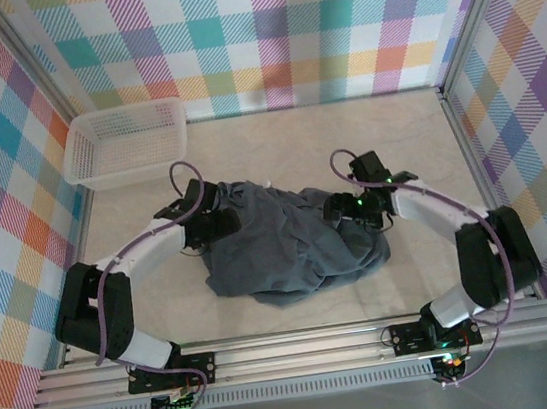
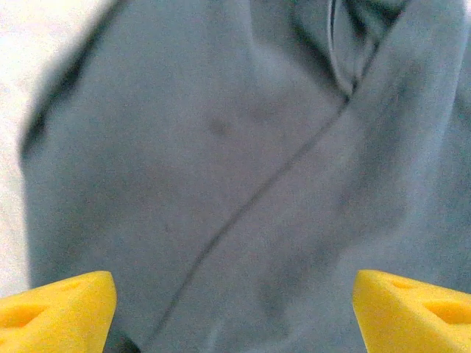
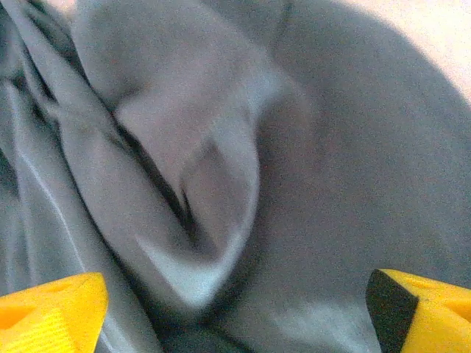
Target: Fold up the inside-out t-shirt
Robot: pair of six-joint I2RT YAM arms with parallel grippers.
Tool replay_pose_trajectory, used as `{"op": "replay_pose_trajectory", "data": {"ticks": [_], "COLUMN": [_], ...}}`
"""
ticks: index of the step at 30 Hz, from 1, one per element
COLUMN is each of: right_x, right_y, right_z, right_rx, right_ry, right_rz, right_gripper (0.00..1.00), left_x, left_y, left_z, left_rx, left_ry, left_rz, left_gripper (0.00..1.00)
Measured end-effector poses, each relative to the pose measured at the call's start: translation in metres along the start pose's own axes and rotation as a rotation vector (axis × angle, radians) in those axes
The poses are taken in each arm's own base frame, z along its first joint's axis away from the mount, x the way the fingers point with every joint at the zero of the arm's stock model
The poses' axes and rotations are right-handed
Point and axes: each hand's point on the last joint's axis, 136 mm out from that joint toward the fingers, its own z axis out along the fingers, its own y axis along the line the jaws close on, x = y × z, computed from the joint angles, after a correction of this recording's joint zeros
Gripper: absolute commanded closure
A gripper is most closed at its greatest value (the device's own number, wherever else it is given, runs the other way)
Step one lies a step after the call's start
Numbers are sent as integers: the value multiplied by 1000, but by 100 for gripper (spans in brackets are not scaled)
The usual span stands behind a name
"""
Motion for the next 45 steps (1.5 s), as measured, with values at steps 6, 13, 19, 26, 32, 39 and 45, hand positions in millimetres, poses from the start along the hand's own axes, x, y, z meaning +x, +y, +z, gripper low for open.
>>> {"op": "replay_pose_trajectory", "data": {"ticks": [6,13,19,26,32,39,45], "right_x": [-40,-54,-72,-110,-89,-54,-65], "right_y": [14,17,44,78,75,63,62], "right_z": [38,40,-30,-233,-396,-484,-480], "right_rx": [2,23,-51,-187,-235,-263,-213], "right_ry": [-10,-22,-155,-698,-1154,-1421,-1413], "right_rz": [0,-21,-60,-128,-149,-157,-157], "right_gripper": [68,100,100,100,100,100,100], "left_x": [-48,-49,-74,-187,-183,-148,-159], "left_y": [35,56,30,-25,-16,3,-1], "left_z": [25,71,41,-189,-393,-472,-448], "left_rx": [-58,-103,24,235,342,382,350], "left_ry": [-67,11,-47,-541,-973,-1163,-1096], "left_rz": [-120,-167,-147,-33,-4,3,8], "left_gripper": [20,100,100,100,100,100,100]}}
